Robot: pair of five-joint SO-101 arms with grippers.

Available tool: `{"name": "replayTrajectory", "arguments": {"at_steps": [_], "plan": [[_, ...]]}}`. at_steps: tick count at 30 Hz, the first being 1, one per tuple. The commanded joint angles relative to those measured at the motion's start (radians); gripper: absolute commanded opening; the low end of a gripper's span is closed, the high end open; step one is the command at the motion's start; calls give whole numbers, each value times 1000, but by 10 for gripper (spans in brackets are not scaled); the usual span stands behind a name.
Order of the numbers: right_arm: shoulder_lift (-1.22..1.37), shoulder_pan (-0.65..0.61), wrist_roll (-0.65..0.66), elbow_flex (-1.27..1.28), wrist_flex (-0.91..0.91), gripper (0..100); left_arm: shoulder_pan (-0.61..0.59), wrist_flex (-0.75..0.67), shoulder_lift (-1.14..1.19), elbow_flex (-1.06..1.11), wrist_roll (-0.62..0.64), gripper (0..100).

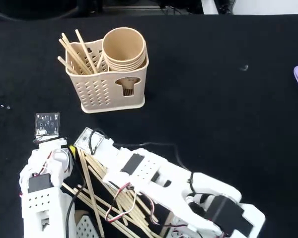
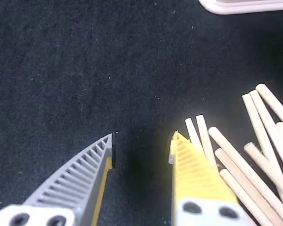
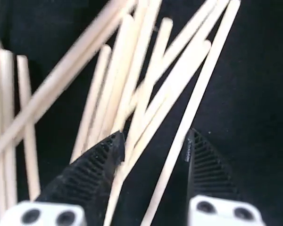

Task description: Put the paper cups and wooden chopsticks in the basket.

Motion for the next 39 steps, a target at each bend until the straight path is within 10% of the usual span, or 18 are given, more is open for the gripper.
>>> {"name": "replayTrajectory", "arguments": {"at_steps": [1,9,15,28,39], "plan": [[35,26,-3,-53,-35,216,-4,-18,-11,-15,6,202],[82,52,-3,-90,-15,201,-4,-18,-11,-15,6,202],[82,55,0,-143,71,11,-4,-18,-11,-15,6,202],[82,408,381,-262,184,11,-4,-18,-11,-15,6,202],[-51,405,348,-294,287,11,-4,-18,-11,-16,6,202]]}}
